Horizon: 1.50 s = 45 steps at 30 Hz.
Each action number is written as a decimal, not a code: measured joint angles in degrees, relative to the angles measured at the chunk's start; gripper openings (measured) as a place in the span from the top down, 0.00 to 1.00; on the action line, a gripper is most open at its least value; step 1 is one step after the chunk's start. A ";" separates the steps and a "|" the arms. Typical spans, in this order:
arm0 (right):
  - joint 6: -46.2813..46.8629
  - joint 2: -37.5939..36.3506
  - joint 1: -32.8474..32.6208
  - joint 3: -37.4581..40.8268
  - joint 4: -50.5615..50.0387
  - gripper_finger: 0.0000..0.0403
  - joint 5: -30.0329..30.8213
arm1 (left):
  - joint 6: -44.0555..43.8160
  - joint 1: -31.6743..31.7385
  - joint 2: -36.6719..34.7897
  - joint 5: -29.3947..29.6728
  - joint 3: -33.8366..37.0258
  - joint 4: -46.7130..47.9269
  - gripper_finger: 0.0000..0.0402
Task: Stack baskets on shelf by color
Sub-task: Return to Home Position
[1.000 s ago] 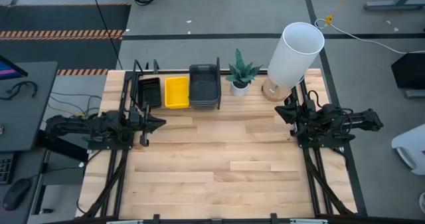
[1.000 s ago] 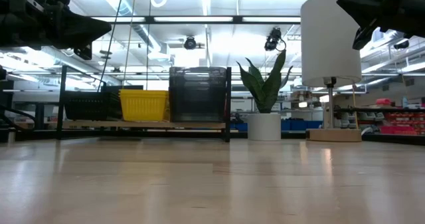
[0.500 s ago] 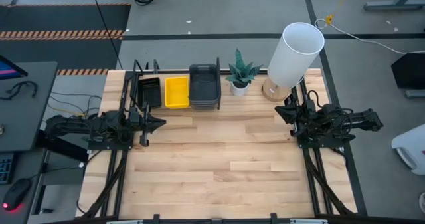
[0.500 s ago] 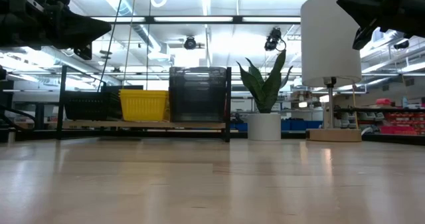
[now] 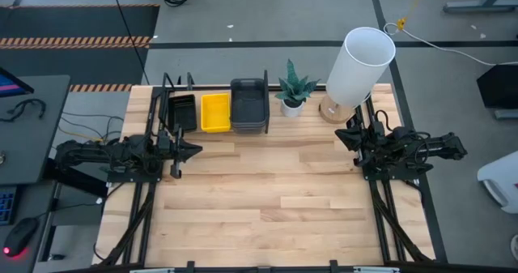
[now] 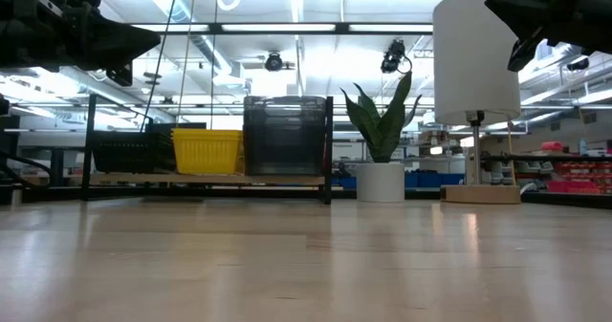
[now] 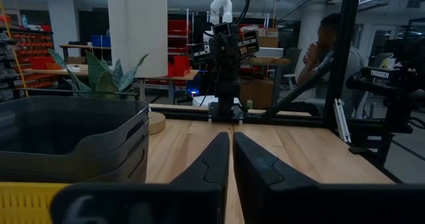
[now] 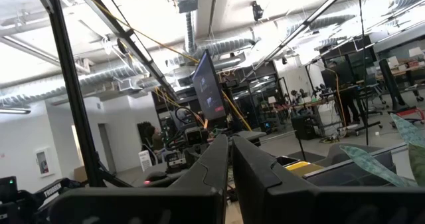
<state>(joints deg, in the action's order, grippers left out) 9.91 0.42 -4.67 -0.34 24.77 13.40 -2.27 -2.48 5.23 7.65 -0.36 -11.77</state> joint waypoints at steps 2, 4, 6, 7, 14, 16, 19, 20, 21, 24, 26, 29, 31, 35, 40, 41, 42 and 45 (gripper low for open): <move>0.00 -0.01 -0.02 -0.02 -0.02 0.93 0.00 | 0.01 0.00 -0.01 0.01 0.00 0.02 0.94; 0.00 -0.01 0.00 -0.01 0.00 0.93 0.01 | 0.01 0.00 0.01 0.01 -0.02 0.00 0.94; 0.00 -0.01 -0.01 -0.02 -0.02 0.93 0.00 | 0.01 0.00 0.01 0.01 0.00 0.02 0.94; 0.00 0.00 -0.01 0.00 -0.02 0.93 -0.01 | 0.01 0.00 -0.01 0.01 0.00 0.00 0.93; 0.00 0.01 0.01 0.00 0.00 0.93 -0.01 | 0.01 0.00 0.01 0.01 0.00 0.02 0.91; 0.00 0.00 -0.01 0.00 -0.01 0.93 0.01 | 0.01 0.00 0.01 -0.01 0.00 0.02 0.92; 0.00 0.01 -0.02 0.00 -0.01 0.93 0.00 | 0.01 0.00 0.00 0.01 0.00 0.01 0.93; 0.00 -0.01 0.00 0.00 -0.01 0.93 0.00 | 0.01 0.00 -0.01 0.00 -0.02 0.00 0.93; 0.00 -0.01 -0.01 0.00 0.00 0.93 0.01 | 0.01 0.00 -0.01 0.01 0.00 0.00 0.94; 0.00 0.01 -0.02 -0.02 -0.01 0.93 0.00 | 0.00 0.00 0.01 0.01 0.00 0.00 0.94; 0.00 -0.01 0.00 -0.01 0.00 0.93 -0.01 | 0.00 0.00 0.00 0.00 -0.01 0.02 0.94; 0.00 0.01 0.01 0.00 0.00 0.93 0.01 | 0.00 0.00 0.01 0.01 0.00 0.01 0.93; 0.00 -0.01 0.00 0.00 0.00 0.93 -0.01 | 0.01 0.00 0.01 -0.01 0.00 0.02 0.92; 0.00 0.01 0.01 0.00 -0.01 0.93 0.00 | 0.01 0.00 0.01 0.01 -0.02 0.02 0.91; 0.00 -0.01 -0.01 -0.01 -0.02 0.93 -0.01 | 0.01 0.00 -0.01 0.00 0.00 0.01 0.93; 0.00 0.00 0.00 0.00 -0.02 0.93 0.00 | 0.01 0.00 0.01 0.01 -0.01 0.01 0.93; 0.00 0.00 -0.01 0.00 0.00 0.93 0.01 | 0.01 0.00 0.01 0.01 -0.02 0.00 0.94; 0.00 0.00 -0.01 -0.01 -0.01 0.93 0.00 | -0.01 0.00 0.01 -0.01 0.00 0.02 0.94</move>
<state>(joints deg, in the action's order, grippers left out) 9.91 0.42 -4.69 -0.34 24.76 13.40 -2.28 -2.48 5.23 7.65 -0.36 -11.75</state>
